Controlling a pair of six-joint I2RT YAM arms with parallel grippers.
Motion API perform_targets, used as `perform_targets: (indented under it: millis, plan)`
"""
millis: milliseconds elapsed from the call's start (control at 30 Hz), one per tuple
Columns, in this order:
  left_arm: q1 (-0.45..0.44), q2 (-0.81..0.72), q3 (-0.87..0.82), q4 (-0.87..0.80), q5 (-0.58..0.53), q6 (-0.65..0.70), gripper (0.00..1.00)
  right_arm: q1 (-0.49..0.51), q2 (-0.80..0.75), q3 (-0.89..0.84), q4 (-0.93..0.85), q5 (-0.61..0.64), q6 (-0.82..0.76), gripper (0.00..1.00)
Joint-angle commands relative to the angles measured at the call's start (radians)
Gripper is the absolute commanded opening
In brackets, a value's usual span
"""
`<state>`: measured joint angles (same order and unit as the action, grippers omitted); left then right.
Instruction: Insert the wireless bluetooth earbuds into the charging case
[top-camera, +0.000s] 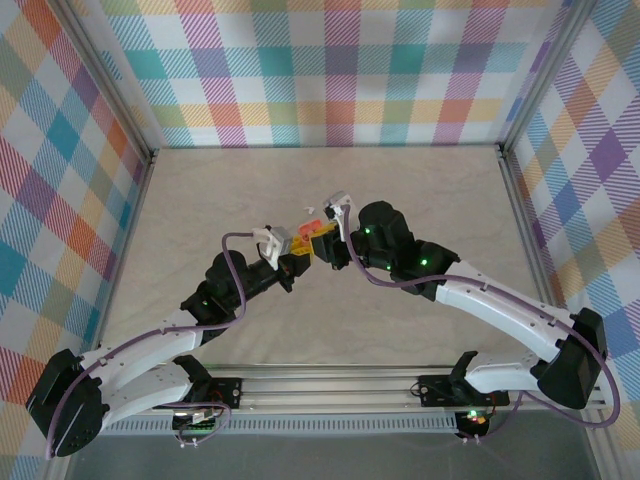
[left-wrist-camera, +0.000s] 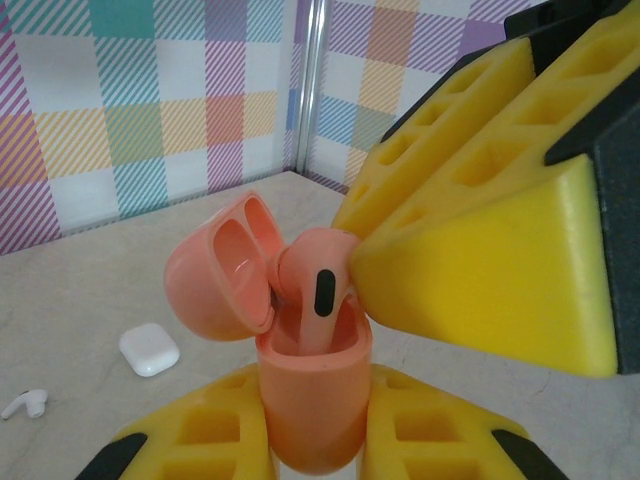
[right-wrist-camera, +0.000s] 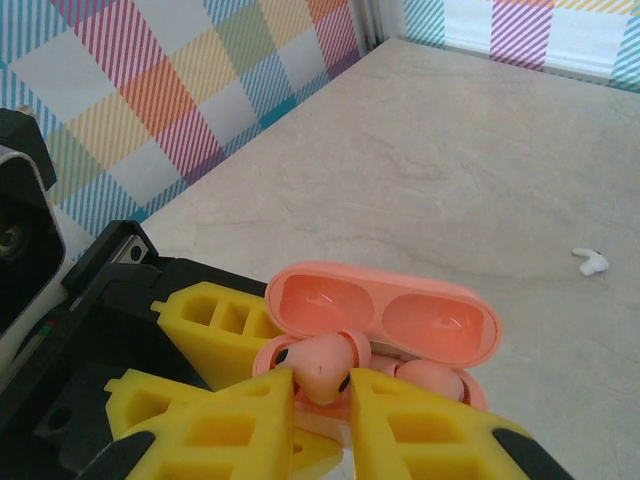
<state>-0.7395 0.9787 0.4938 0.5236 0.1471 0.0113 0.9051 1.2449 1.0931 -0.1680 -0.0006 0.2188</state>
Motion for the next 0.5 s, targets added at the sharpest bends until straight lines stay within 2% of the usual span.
perform_targets:
  millis: [0,167,467]
  plan:
    - [-0.012,-0.024,0.003,0.045,0.015,-0.005,0.00,0.008,0.009,0.043,-0.041,-0.013,0.011,0.23]
    - [-0.012,-0.022,0.000,0.049,0.012,-0.007,0.00,0.008,0.005,0.066,-0.090,-0.024,0.022,0.30]
    - [-0.012,-0.033,0.002,0.039,0.009,-0.007,0.00,0.008,0.016,0.140,-0.167,-0.038,0.045,0.30]
